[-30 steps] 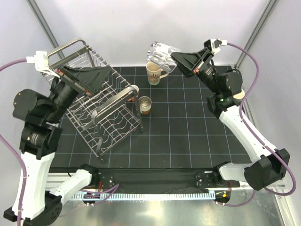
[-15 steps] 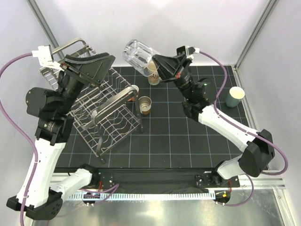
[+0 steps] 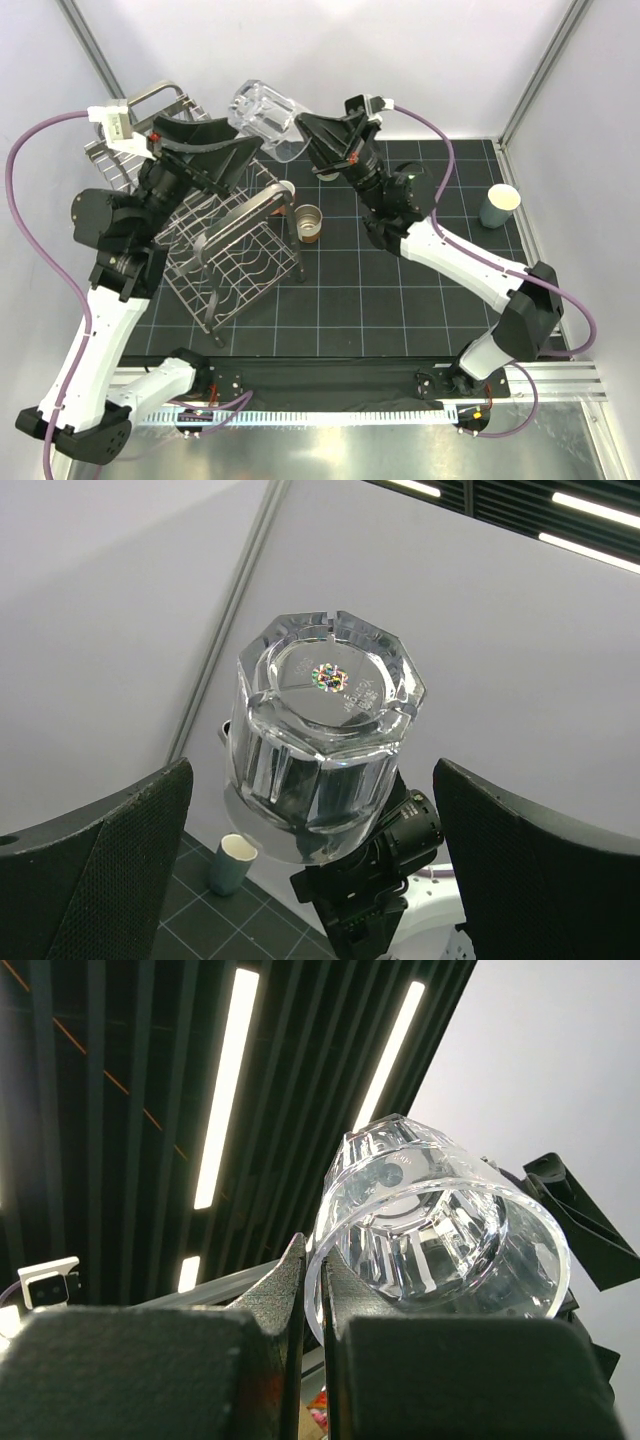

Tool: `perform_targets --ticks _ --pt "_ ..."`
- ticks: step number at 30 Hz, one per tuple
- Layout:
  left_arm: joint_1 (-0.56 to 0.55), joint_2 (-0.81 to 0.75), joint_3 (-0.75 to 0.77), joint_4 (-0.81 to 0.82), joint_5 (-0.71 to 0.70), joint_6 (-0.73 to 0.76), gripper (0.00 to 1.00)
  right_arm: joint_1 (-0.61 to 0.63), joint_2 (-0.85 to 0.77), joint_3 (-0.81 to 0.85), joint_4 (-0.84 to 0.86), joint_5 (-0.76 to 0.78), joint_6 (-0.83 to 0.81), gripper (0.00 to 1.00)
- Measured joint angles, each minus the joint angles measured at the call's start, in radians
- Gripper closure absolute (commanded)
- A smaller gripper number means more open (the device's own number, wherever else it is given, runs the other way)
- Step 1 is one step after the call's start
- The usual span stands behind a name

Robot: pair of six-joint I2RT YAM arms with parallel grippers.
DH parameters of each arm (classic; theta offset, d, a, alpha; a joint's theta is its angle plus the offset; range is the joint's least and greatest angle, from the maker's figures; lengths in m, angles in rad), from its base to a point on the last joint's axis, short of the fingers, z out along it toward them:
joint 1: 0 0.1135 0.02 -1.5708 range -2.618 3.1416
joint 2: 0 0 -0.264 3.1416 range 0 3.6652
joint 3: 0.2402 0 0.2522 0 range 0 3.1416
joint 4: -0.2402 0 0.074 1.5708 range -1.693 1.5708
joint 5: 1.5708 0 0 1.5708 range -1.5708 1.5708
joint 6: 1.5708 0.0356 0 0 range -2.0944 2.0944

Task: Load the cups into the dish rack

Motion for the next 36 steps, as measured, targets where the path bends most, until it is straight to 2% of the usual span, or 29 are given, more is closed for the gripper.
perform_targets --ticks 9,12,14,16,17,19,20,21,23,24,25,28,31,36 --pt "-0.015 0.039 0.0 0.034 -0.003 0.003 0.0 0.048 0.068 0.05 -0.023 0.0 0.0 0.96" --pt "-0.015 0.04 0.0 0.048 -0.005 0.002 0.03 0.058 0.069 0.051 -0.024 0.0 0.0 0.96" --pt "-0.015 0.039 0.0 0.054 -0.009 0.0 0.08 0.063 0.07 0.056 -0.028 0.0 -0.001 0.96" --pt "-0.016 0.039 -0.005 0.073 -0.014 -0.005 0.17 0.066 0.071 0.062 -0.031 0.0 -0.001 0.96" --pt "-0.016 0.039 -0.006 0.078 -0.018 -0.005 0.3 0.068 0.071 0.063 -0.03 0.0 0.0 0.96" --pt "-0.016 0.04 -0.008 0.087 -0.026 -0.004 0.45 0.073 0.071 0.066 -0.031 0.002 -0.004 0.96" --pt "-0.016 0.039 -0.008 0.092 -0.032 -0.001 0.58 0.075 0.071 0.067 -0.032 0.005 -0.009 0.96" --pt "-0.016 0.039 -0.008 0.095 -0.034 -0.002 0.65 0.076 0.071 0.067 -0.034 0.006 -0.012 0.96" --pt "-0.016 0.04 -0.008 0.097 -0.04 0.003 0.91 0.079 0.071 0.068 -0.036 0.01 -0.012 0.95" --pt "-0.016 0.04 -0.008 0.098 -0.041 0.004 1.0 0.079 0.071 0.068 -0.036 0.01 -0.012 0.87" --pt "-0.016 0.04 -0.008 0.097 -0.042 0.004 1.0 0.079 0.071 0.068 -0.036 0.01 -0.013 0.61" --pt "-0.016 0.042 0.002 0.076 -0.042 0.0 1.0 0.082 0.064 0.057 -0.044 -0.002 -0.012 0.3" --pt "-0.019 0.042 0.034 0.017 -0.057 0.014 1.0 0.084 0.018 -0.011 -0.093 -0.027 -0.04 0.19" --pt "-0.02 0.06 0.175 -0.185 -0.122 0.106 1.0 0.046 -0.14 -0.129 -0.352 -0.101 -0.16 0.17"
